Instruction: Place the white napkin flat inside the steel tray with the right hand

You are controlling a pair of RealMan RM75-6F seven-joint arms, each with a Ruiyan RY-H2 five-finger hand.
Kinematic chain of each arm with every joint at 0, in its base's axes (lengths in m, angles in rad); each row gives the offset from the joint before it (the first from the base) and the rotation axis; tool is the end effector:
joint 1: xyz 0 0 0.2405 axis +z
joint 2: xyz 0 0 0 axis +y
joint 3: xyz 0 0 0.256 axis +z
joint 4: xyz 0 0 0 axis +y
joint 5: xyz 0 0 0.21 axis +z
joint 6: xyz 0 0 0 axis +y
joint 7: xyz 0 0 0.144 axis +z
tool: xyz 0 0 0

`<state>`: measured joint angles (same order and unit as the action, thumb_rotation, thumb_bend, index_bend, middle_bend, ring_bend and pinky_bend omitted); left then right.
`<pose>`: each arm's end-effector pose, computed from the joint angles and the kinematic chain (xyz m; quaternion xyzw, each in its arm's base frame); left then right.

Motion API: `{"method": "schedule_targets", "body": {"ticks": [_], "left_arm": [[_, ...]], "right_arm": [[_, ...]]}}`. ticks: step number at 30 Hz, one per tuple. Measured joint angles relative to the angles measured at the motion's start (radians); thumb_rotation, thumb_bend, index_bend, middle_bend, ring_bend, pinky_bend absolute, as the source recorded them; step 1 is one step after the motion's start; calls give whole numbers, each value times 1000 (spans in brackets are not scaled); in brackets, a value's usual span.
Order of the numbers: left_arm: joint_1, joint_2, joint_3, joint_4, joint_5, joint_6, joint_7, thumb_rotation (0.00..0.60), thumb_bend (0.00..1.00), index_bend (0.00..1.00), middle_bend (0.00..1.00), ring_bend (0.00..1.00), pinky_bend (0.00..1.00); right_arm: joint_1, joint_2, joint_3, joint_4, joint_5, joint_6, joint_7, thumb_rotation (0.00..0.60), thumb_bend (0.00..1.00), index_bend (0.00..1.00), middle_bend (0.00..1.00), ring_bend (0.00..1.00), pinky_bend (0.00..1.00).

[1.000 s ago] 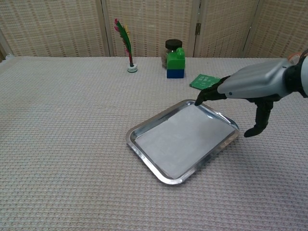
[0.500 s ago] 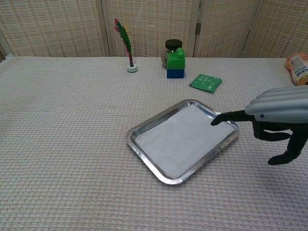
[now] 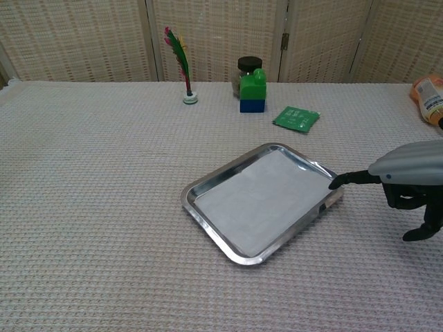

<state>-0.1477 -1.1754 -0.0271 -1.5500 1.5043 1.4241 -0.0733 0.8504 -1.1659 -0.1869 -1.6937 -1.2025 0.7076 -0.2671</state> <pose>-0.3113 0.1963 0.1352 -0.6090 -0.4126 -0.4011 0.5458 -0.2183 -0.2884 0.0341 0.8719 -0.3431 0.1403 0.3200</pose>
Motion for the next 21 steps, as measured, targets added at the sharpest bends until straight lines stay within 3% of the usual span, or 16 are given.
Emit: {"method": "schedule_targets", "body": {"ticks": [8,21], "left_arm": [[-3,-3,-2,5,-7,-10,-1,600,497,0,0,0,0],[0,3,-1,0,-1,-1,-8,600,498,0,0,0,0]], "right_arm": [[-3,-42,25,60,9,-57,13,600,290,0,963,939,953],[9,-76,59,70,19,-115,21,600,291,0,963,934,953]]}}
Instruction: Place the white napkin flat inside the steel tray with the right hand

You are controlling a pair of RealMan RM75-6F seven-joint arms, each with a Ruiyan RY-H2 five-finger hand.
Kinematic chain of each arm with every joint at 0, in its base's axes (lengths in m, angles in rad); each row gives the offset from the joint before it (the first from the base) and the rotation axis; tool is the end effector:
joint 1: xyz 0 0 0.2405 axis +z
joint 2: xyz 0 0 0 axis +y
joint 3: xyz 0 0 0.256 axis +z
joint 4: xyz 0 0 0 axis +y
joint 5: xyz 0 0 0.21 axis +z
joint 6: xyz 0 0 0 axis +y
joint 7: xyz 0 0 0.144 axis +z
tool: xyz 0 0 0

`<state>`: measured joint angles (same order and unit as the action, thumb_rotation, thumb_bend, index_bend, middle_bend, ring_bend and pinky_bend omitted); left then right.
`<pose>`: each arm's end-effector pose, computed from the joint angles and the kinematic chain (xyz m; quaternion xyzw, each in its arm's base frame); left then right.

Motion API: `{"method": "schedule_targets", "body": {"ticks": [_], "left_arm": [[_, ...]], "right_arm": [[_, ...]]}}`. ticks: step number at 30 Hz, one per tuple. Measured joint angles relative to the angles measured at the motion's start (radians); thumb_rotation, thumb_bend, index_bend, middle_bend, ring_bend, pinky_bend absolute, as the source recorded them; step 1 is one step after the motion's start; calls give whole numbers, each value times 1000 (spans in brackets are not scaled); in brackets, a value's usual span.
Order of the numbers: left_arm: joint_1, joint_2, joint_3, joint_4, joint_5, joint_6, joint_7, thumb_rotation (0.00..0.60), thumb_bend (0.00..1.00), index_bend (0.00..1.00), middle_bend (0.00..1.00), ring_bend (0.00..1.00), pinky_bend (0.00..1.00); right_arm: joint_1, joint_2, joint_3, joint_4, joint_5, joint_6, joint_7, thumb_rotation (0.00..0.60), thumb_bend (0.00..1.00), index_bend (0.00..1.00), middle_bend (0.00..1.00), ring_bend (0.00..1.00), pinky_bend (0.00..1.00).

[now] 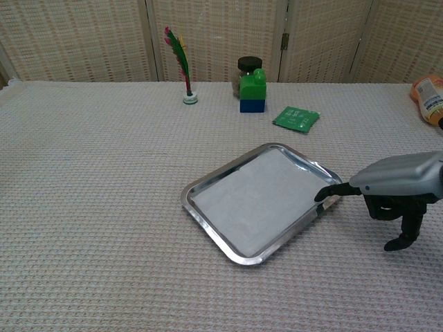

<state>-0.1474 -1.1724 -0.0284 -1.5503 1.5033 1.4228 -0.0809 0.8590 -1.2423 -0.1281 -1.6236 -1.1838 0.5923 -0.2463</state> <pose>-0.3117 0.1965 0.1363 -0.6075 -0.4145 -0.4022 0.5453 -0.2134 -0.2958 0.0079 0.8760 -0.3622 0.1288 0.2914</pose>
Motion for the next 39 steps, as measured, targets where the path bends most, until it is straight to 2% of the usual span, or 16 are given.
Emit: {"method": "schedule_targets", "body": {"ticks": [10,20,23,25,27,30,32,35,39], "left_arm": [[5,6,5,-11,19,18,6,600,497,0,0,0,0],[6,1,9,-18,26,18,34,600,498,0,0,0,0],[4,-4,8,-15,22,13,39,600,497,0,0,0,0],[3,-6,6,-11,19,13,40,600,497,0,0,0,0],[2,-8,4,-8,16,12,43,600,497,0,0,0,0],[1,-13,2,-3,13,9,48,600,498,0,0,0,0],[-1,-16,1,-1,12,7,51,600,497,0,0,0,0],[-4,-22,1,3,9,0,56,600,497,0,0,0,0],[-9,-29,-1,9,3,-8,60,600,497,0,0,0,0]], "right_arm": [[9,-10,15,-17,-2,-10,-8,600,291,0,963,936,953],[-60,173,-1,-181,-91,139,-13,600,290,0,936,913,941],[-104,206,0,-200,-133,217,24,600,290,0,825,816,836],[-138,213,2,-198,-162,281,56,600,290,0,658,673,693],[-186,211,5,-181,-199,371,105,600,290,0,424,473,513],[-269,195,7,-126,-257,516,202,600,290,0,220,323,426],[-330,179,7,-70,-301,608,280,600,290,0,188,300,407],[-395,159,1,10,-368,680,357,600,291,0,175,287,394],[-404,156,-7,32,-417,664,399,600,290,0,202,284,391]]}}
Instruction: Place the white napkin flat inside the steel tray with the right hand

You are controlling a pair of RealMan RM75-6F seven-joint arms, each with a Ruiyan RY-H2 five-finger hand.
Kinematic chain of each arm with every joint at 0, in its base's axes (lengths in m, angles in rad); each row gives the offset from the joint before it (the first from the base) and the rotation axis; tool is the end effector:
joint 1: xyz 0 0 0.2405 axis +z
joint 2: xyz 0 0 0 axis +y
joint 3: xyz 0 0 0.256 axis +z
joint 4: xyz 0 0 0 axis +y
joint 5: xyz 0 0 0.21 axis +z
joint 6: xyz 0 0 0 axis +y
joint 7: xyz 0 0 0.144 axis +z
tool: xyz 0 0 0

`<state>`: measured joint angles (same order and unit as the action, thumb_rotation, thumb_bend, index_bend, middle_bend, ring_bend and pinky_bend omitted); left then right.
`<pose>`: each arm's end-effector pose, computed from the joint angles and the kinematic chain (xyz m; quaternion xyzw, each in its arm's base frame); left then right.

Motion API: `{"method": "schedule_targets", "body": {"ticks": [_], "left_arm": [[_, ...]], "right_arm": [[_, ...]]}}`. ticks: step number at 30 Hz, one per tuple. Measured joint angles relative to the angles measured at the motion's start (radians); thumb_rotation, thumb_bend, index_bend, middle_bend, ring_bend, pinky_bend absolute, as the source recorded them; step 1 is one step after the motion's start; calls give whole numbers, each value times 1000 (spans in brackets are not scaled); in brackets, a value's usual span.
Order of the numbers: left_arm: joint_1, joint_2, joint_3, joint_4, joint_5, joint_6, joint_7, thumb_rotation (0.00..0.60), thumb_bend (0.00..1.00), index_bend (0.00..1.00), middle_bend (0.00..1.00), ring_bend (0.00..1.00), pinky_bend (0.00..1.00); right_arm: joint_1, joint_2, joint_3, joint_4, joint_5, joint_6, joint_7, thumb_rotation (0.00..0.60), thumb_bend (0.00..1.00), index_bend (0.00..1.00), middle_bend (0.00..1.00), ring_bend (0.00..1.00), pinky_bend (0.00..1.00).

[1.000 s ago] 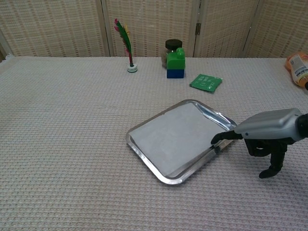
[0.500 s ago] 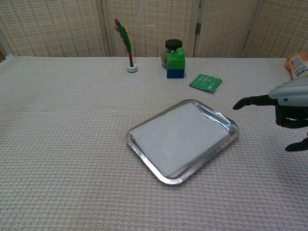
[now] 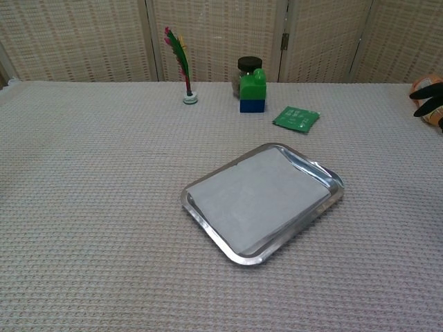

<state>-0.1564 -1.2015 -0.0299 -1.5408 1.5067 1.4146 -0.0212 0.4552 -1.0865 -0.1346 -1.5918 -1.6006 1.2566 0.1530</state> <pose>-0.3086 0.1993 0.1264 -0.6206 -0.4005 -0.3921 0.5484 -0.2645 -0.2425 0.1160 0.7437 -0.3831 0.3708 0.4034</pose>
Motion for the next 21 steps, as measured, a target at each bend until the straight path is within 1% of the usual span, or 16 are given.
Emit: {"method": "schedule_targets", "body": {"ticks": [1,3,5,7,9,11,12,15,21], "left_arm": [[-1,-1,0,1,-1,-1,0,600,497,0,0,0,0],[-1,-1,-1,3,-3,-2,0,600,497,0,0,0,0],[0,-1,-1,3,-5,-1,-2,600,497,0,0,0,0],[0,0,-1,2,-3,1,-4,600,497,0,0,0,0],[1,1,0,1,0,3,-6,600,497,0,0,0,0],[2,4,1,-2,3,7,-11,600,497,0,0,0,0],[3,6,1,-3,5,9,-13,600,497,0,0,0,0],[5,11,3,-7,10,15,-22,600,498,0,0,0,0],[9,24,6,-19,23,27,-45,600,497,0,0,0,0]], "right_arm": [[7,2,-1,-4,-5,-17,1,600,290,0,218,287,393],[33,7,-1,-21,-22,-68,-4,600,290,0,291,313,400],[68,10,5,-43,-33,-129,-25,600,290,0,386,375,429],[101,10,16,-66,-32,-187,-57,600,290,0,521,494,517],[142,8,35,-94,-17,-264,-95,600,290,0,686,661,667],[187,2,57,-124,15,-348,-136,600,291,0,787,766,772],[207,-3,68,-137,34,-385,-156,600,290,0,815,794,801],[271,-30,107,-171,118,-488,-236,600,290,0,848,829,833],[371,-132,164,-177,330,-593,-392,600,291,0,887,874,871]]}}
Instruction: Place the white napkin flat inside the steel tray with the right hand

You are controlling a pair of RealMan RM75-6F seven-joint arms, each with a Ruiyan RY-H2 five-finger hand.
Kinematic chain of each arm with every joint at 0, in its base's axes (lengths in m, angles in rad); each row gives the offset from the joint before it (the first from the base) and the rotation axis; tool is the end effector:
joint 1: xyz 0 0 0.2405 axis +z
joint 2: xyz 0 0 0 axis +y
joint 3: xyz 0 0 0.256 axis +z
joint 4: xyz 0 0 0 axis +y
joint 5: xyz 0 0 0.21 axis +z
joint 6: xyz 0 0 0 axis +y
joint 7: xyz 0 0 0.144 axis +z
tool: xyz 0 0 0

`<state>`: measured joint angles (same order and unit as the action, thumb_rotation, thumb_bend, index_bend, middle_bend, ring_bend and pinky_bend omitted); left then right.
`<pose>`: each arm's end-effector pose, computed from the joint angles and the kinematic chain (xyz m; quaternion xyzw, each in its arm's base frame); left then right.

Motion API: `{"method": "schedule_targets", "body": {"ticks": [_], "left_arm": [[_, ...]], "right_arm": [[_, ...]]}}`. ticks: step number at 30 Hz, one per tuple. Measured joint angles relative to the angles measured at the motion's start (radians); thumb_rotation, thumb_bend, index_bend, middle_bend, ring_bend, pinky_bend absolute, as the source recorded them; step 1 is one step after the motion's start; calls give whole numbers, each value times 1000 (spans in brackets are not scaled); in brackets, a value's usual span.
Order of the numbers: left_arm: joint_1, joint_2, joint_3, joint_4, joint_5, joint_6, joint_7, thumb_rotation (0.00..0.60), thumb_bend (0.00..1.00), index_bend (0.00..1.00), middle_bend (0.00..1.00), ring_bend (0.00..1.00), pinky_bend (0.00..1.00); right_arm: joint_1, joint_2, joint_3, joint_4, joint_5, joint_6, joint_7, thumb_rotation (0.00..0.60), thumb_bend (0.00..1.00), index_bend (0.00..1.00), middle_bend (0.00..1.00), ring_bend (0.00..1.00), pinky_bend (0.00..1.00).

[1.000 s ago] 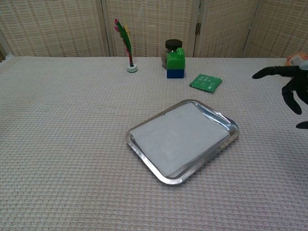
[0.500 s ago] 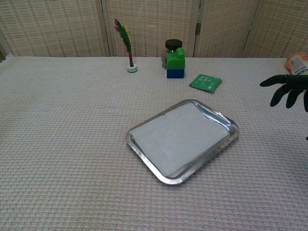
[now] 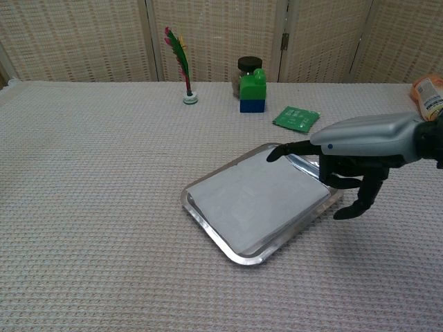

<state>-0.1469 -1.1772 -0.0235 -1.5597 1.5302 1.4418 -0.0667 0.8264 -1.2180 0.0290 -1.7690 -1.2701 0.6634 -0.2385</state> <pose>-0.3052 0.1948 0.1341 -0.6139 -0.4044 -0.4104 0.5396 -0.1443 -0.2954 0.0158 0.8665 -0.3410 0.2488 0.2665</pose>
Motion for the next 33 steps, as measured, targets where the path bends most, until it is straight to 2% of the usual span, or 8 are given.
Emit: {"method": "schedule_targets", "body": {"ticks": [9,17,24,33], "left_arm": [[12,27,1,-15,20,33,-45,600,497,0,0,0,0],[18,39,3,-23,31,46,-59,600,498,0,0,0,0],[18,39,3,-24,30,45,-55,600,497,0,0,0,0],[17,34,2,-20,31,43,-47,600,498,0,0,0,0]], "right_arm": [[151,-167,12,59,339,-53,-188,600,290,0,896,884,881],[265,-258,-39,108,532,-43,-285,600,290,0,896,883,881],[308,-275,-89,122,603,-32,-307,600,291,0,897,883,881],[309,-215,-128,64,585,-4,-300,600,290,0,897,886,881]]}}
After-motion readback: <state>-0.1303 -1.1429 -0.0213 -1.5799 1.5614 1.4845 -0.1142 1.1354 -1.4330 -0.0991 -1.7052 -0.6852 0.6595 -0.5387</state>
